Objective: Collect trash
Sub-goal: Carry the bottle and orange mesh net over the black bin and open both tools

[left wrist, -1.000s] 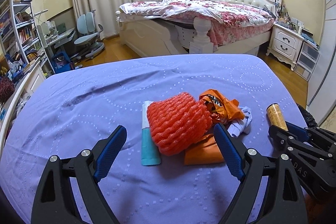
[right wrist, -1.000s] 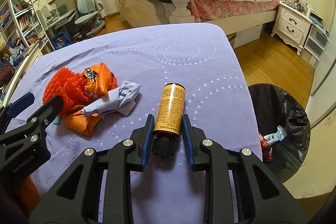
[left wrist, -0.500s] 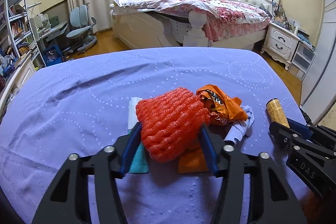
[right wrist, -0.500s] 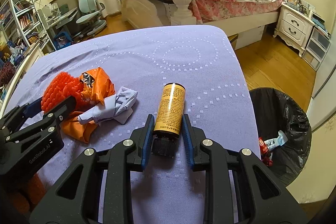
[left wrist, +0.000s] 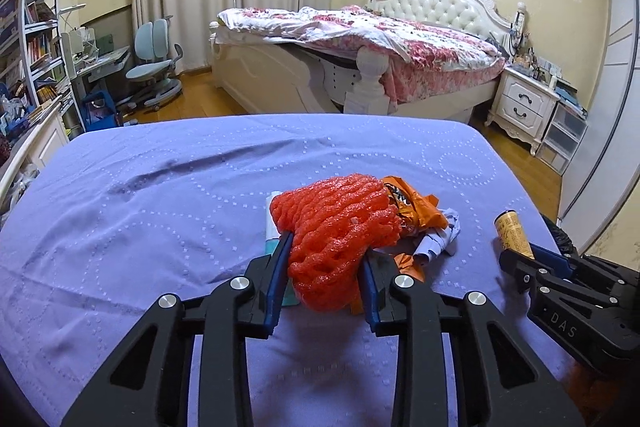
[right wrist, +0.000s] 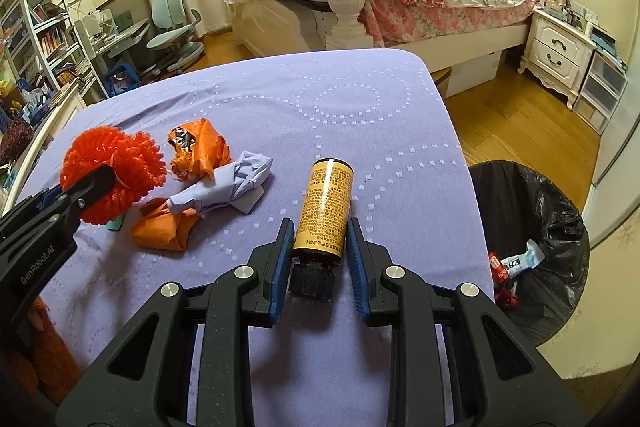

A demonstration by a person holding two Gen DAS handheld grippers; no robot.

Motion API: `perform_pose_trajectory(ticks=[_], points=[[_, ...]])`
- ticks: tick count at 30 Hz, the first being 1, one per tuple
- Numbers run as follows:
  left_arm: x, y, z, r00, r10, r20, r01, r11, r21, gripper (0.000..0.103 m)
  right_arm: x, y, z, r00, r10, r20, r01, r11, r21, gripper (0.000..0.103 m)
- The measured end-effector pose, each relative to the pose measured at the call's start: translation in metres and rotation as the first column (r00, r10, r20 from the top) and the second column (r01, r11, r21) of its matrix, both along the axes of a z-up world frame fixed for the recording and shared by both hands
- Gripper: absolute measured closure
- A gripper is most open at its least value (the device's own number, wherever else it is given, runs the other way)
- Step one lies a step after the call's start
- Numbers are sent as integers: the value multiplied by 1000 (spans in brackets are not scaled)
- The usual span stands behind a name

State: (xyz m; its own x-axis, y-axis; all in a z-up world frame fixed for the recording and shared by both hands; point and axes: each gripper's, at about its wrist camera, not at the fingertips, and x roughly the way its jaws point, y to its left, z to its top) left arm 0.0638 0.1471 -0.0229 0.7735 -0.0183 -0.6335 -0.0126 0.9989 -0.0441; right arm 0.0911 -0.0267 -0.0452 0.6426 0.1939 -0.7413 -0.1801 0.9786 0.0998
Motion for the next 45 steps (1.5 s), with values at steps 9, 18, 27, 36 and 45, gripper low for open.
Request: perform_pose_trajectory(ticks=[9,18,27,36,45], points=[[-29,0,11,999,0,35,0,1000,-11,71,-24,-9,12,999,-5,33,4,1000,23,77],[-41,-21,16,998,-49,48,50,999,-14,71,-46,-28,22,998,-34,61,32,999,35,77],[-31,-76,16,983,-171,63,171,985,5,71,-51,-79,25,988,-134,77,131,990,41,77],[3,-149,10,956,-288,48,287,958,22,71,-40,-141,21,969,-236,73,233,971,44,77],[33,-211,-4,931,-366,11,365,929,65,71,-23,-189,8,953,-299,51,296,954,45,77]])
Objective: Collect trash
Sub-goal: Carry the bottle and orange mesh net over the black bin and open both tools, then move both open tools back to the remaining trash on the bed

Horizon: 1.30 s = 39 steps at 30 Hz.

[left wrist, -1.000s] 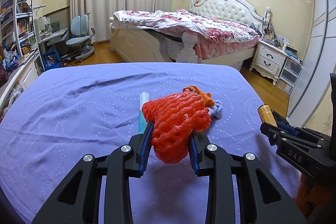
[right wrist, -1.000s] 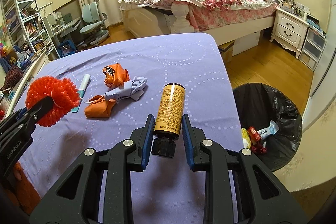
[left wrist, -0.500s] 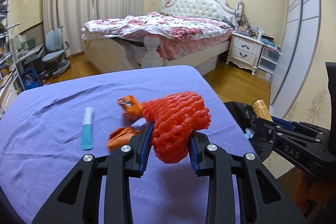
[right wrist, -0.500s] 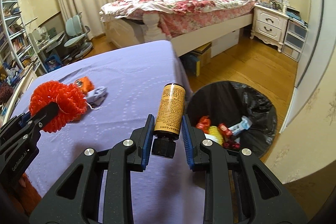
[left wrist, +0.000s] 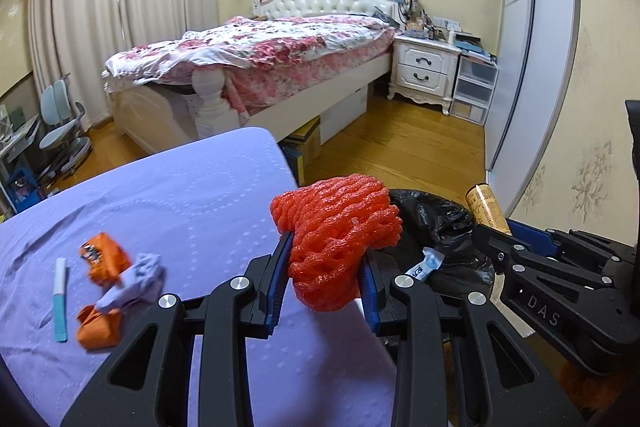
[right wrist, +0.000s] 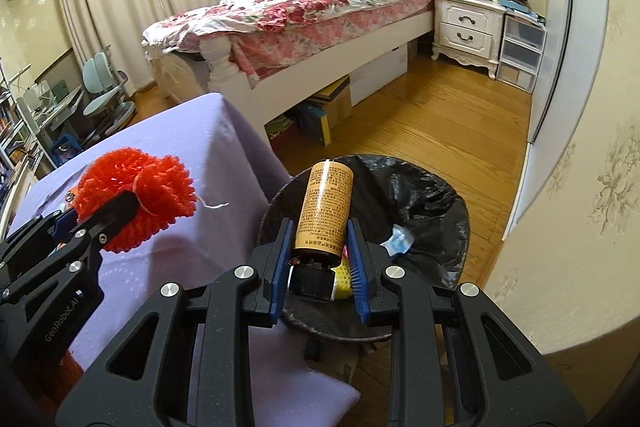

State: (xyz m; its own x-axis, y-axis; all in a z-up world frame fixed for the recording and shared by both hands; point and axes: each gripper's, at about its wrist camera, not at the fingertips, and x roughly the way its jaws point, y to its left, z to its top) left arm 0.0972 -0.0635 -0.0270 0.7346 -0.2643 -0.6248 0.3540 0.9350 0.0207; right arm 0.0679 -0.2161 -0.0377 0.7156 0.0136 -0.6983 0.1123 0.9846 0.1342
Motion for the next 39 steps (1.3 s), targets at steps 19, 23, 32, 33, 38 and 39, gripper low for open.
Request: perform_pose_trajectory(ticks=[19,23,32,33,38,39], points=[[2,-20,-8,1000,26,18,-27,997,70,25,9,-26,-9,997,-79,2,79,997,-13,57],[-7,-13,-4,999,39,31,-41,996,75,23,6,-24,-6,996,-90,8,90,996,-14,46],[-25,36,4,992,123,29,-125,990,64,23,-11,-2,0,998,-66,10,66,998,3,40],[-27,42,4,991,134,28,-136,989,66,23,-12,3,0,998,-55,9,55,998,10,40],[-37,82,-2,976,218,16,-218,973,80,22,-16,34,-1,1000,16,-4,-16,999,37,40],[-39,91,-4,970,242,10,-242,967,80,23,-16,38,-1,1000,24,-5,-24,999,37,40]])
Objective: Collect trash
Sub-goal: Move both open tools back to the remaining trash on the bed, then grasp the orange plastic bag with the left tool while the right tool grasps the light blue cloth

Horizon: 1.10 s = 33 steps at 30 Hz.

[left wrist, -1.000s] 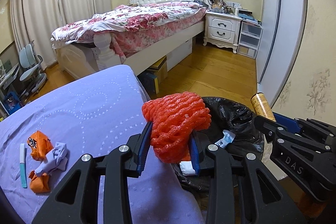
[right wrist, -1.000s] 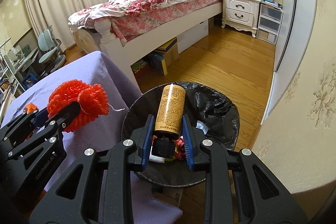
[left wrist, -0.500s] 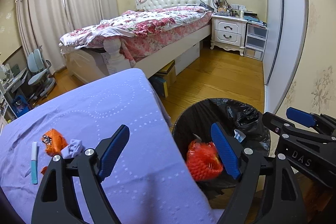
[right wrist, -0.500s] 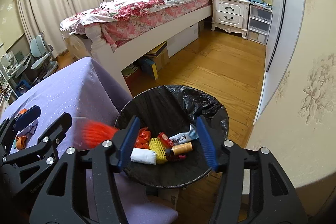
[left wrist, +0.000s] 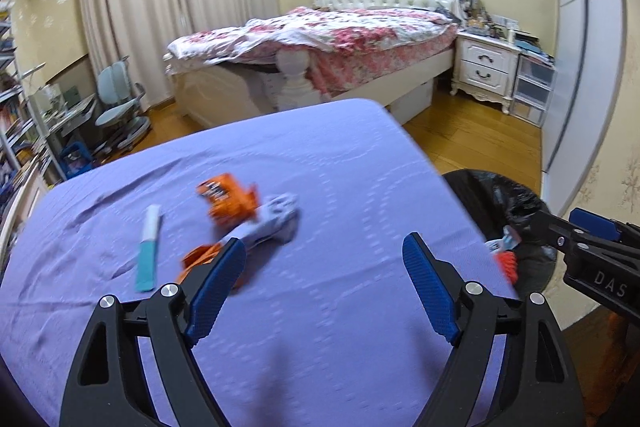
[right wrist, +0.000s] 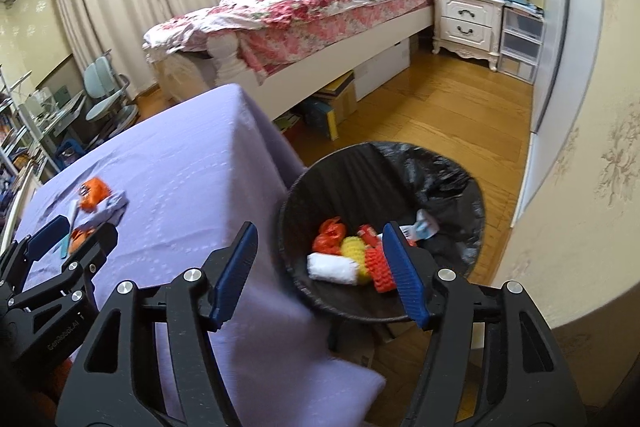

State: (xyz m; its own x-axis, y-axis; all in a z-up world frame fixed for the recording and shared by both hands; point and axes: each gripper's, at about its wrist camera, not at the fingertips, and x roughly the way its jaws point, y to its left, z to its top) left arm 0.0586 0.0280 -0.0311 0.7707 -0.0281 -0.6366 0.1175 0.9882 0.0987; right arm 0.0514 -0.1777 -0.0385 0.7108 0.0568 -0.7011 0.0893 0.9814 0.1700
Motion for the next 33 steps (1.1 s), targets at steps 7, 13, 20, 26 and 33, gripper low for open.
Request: perform_pose_trajectory(ticks=[7,13,20,26,33], points=[[6,42,-15,990,131,-55,-129,991,33,23,3,56,-6,992,128,-23,-128,992,-8,40],[23,55,-21,980,158,-120,-158,987,5,23,14,82,-13,985,162,-60,-164,986,-29,39],[33,66,-30,972,132,-196,-143,989,-40,48,20,97,-11,986,157,-59,-160,987,-37,37],[21,74,-26,978,106,-181,-125,987,-101,49,22,99,-12,984,168,-53,-170,985,-42,36],[-6,82,-22,984,107,-145,-119,990,-74,49,21,122,-13,972,226,-63,-230,972,-52,36]])
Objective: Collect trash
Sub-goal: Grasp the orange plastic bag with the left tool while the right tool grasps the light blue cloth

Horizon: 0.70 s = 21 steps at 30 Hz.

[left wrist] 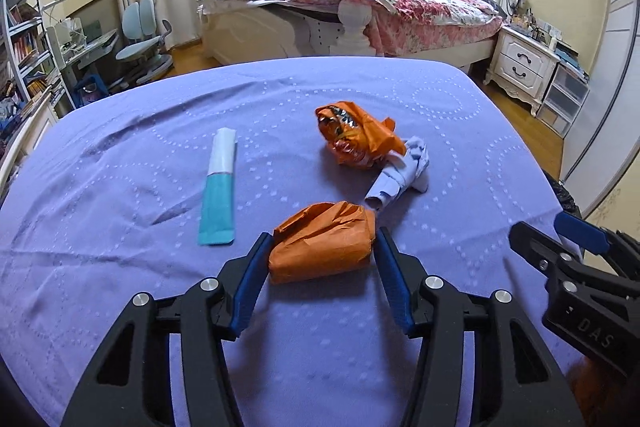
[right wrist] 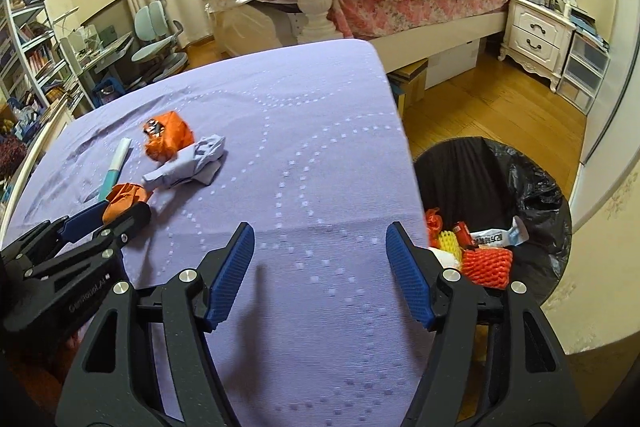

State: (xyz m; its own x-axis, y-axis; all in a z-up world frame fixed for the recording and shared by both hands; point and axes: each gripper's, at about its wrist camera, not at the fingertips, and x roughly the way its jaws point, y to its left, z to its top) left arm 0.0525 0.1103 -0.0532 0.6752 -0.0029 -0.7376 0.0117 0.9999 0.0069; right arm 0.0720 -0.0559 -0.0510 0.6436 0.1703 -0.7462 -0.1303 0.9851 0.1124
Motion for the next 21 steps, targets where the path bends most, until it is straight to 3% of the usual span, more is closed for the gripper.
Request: perform_pose_trajectory(ticks=[12,21], points=[[-25,58,2,995,94,26,-96,992,79,49,1,60,-4,994,108,-12,-108,994,1,36],[-13,103,1,981,194,26,-196,978,71,49,26,102,-5,995,94,-14,-94,995,-18,35]])
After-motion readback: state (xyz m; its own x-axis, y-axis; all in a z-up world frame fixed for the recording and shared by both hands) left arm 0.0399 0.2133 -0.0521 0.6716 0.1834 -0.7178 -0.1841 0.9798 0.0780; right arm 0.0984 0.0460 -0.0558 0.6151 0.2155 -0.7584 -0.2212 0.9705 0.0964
